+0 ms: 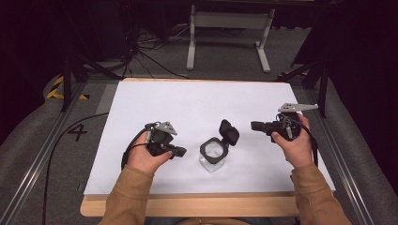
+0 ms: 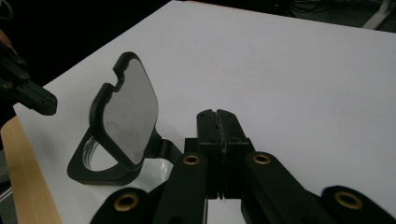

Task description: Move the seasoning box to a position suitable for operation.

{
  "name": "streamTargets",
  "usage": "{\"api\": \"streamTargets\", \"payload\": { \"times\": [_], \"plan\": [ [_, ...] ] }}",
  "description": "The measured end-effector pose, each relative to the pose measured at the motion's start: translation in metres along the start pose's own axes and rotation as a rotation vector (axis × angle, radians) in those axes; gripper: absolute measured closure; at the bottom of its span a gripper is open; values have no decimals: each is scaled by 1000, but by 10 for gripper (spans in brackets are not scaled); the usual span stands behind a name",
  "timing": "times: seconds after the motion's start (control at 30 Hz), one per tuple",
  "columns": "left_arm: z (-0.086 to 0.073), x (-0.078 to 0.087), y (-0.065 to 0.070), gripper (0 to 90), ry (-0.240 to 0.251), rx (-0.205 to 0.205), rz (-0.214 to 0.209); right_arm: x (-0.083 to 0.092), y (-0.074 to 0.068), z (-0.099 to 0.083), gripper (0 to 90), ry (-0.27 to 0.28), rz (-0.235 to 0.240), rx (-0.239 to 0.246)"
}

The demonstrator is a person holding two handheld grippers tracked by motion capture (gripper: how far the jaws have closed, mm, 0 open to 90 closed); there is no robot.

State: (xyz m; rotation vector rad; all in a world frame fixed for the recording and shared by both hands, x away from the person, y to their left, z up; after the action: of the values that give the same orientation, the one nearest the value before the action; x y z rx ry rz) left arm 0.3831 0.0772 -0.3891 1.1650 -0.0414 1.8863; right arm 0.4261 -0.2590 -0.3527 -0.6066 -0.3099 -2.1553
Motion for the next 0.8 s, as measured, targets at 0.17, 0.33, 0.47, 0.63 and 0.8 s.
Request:
{"api": "streamTargets", "payload": {
  "times": [0.17, 0.33, 0.47, 0.63, 0.8],
  "plan": [
    [0, -10, 7, 899, -45, -51, -4, -3, -10, 5, 900, 18, 21, 28],
    [2, -21, 14, 899, -66, -67, -16, -5, -15, 7, 900, 29, 38, 30],
    [3, -33, 20, 898, -72, -78, -19, -6, -19, 9, 900, 44, 56, 38],
    [3, -40, 23, 898, -83, -94, -23, -9, -25, 10, 900, 44, 67, 54],
    [4, -47, 28, 898, -87, -99, -30, -11, -33, 13, 900, 54, 85, 75]
  ]
}}
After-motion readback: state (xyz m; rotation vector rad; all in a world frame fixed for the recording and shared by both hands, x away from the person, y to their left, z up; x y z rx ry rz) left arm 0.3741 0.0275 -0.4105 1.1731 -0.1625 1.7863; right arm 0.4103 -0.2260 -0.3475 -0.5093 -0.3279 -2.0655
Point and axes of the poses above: each handheld gripper's, and its own axes: x roughly backward along the jaws, z roughly out of its top, y roughly to its right, the point moved 4 cm from there along -x, roughly forward along the jaws, and after that the axes turned 15 degrees about x, right-handed, at the moved point
